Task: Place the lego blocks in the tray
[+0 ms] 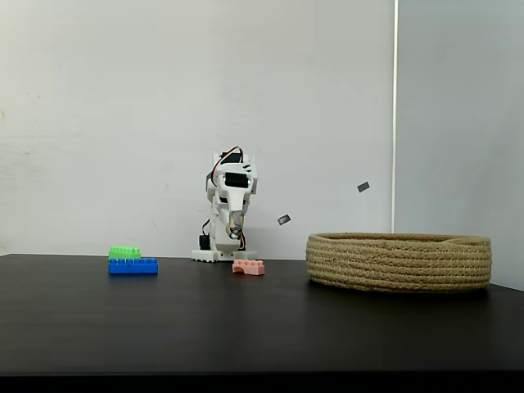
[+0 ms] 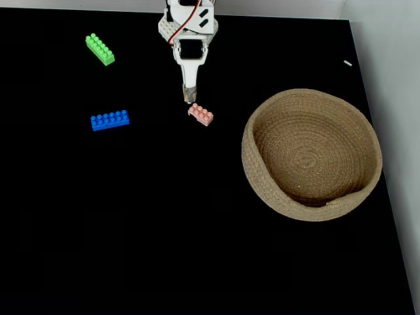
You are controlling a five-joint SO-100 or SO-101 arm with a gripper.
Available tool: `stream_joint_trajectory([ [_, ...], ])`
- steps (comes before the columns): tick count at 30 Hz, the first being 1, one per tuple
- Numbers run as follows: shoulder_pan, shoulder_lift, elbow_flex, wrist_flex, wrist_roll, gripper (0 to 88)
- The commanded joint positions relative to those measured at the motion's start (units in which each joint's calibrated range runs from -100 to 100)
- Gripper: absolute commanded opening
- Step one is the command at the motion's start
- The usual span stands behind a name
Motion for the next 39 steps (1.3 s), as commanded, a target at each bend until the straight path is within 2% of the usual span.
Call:
stream_joint_trajectory([
  [1,-0.4,-0.4,0.6,-1.0,0.2,0.1],
  [7,-0.8,-0.4,0.6,-1.0,-0.1,0.1],
  [17,2.0,5.2,-4.0,-3.5,-6.7,0.6],
  [23,0.9,19.5,-17.0,3.8,-10.5,15.1],
  [28,-0.3,31.8,-25.0,4.8,-13.7,16.0],
  [33,-0.5,39.4,-29.3,5.8,-20.2,24.1],
  [37,-2.3,44.9,-31.2,4.7,-20.5,22.3],
  [39,-2.9,47.1,-31.5,3.1,-20.2,27.6],
])
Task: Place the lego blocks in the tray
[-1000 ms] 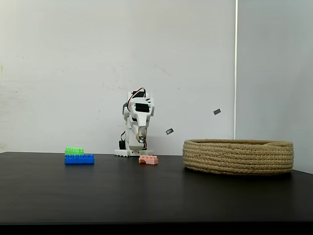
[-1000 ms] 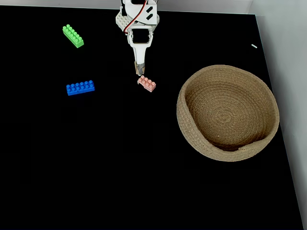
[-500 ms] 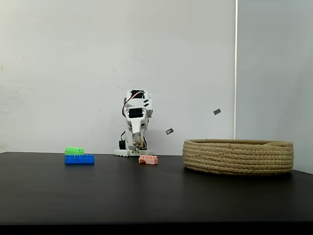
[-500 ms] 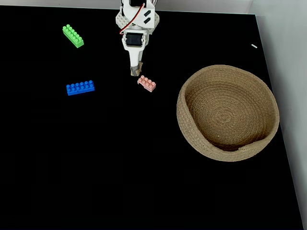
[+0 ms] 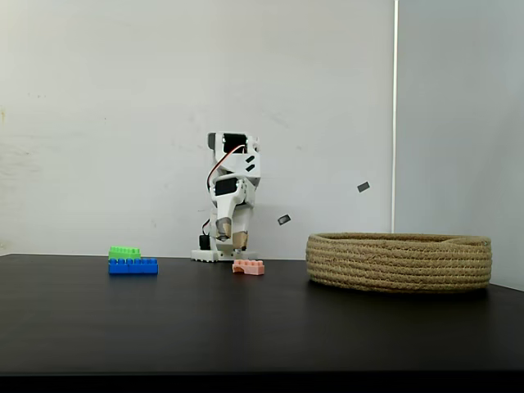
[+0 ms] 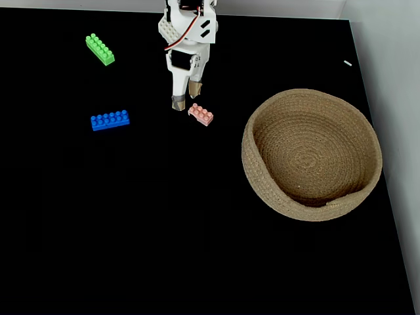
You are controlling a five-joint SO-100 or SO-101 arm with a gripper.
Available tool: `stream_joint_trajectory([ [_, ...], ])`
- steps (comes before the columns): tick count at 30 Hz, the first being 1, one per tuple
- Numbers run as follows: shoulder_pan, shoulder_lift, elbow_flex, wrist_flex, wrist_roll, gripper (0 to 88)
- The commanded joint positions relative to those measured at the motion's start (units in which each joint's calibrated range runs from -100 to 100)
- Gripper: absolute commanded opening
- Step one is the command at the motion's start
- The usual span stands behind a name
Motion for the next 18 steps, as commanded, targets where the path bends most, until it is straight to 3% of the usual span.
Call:
stream_joint_trajectory([
  [1,-0.9,4.5,-4.4,-3.1,-0.4,31.7],
  [18,-2.9,13.8,-1.2,-13.0,-2.7,28.8],
])
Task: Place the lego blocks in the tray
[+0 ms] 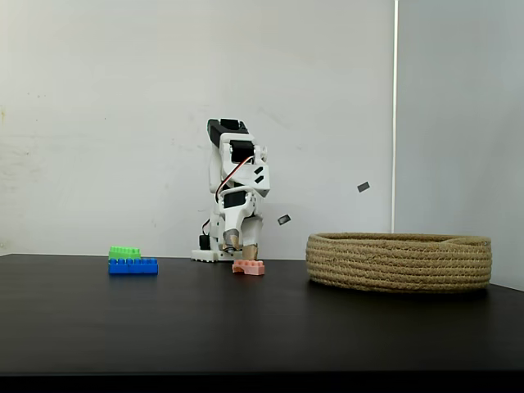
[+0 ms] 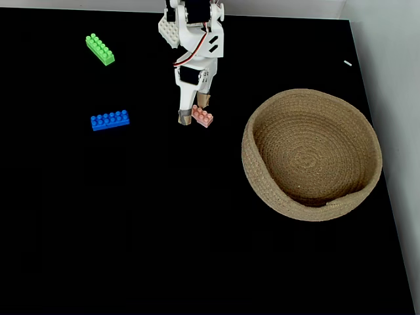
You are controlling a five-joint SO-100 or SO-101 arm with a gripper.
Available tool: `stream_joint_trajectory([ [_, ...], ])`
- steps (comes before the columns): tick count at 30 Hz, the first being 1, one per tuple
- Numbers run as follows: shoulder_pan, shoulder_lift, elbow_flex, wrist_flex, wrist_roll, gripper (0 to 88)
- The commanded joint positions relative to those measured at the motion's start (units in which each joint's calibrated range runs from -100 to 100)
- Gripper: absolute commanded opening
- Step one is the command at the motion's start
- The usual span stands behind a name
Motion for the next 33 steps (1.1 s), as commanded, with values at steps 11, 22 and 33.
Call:
stream_joint_trajectory([
  [11,3.2,1.2,1.0,-3.0,0.8,0.3],
  [22,3.5,-6.1,-12.2,6.8,1.2,0.1],
  [33,-13.7,-6.4,-27.4,11.0,1.1,0.1],
])
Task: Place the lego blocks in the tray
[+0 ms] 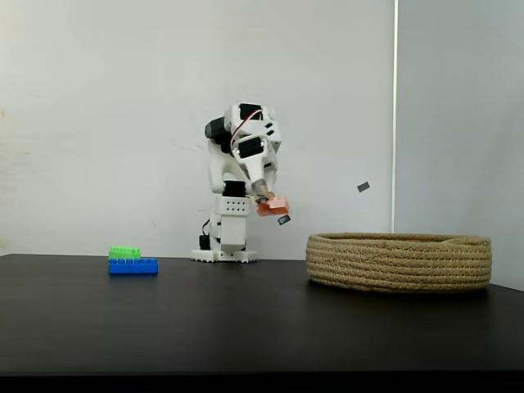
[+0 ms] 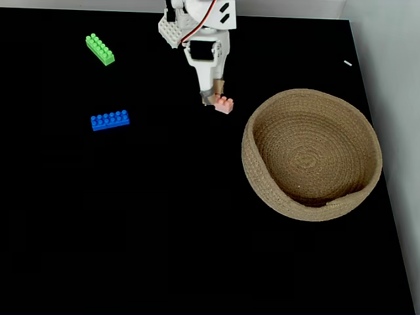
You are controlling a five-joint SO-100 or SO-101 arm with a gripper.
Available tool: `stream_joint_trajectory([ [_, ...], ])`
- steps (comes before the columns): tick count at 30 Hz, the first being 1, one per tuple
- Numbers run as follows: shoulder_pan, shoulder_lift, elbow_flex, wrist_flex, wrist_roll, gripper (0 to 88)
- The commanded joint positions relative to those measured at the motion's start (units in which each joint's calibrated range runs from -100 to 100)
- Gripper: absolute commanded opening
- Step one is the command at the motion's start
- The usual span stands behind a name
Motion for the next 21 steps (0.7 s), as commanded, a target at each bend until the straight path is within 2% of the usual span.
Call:
stream_joint_trajectory([
  [1,-8.4,2.6,-7.4,-2.5,1.1,0.1],
  [10,-17.1,16.1,-16.6,-11.0,-0.3,1.1],
  [12,-17.8,17.1,-16.0,-12.2,-0.6,4.2],
  [15,-17.6,17.7,-13.0,-14.7,-1.8,15.0],
  [18,-16.7,17.7,-10.2,-16.5,-1.8,21.7],
  [21,-15.8,17.7,-9.4,-15.7,-1.5,23.9],
])
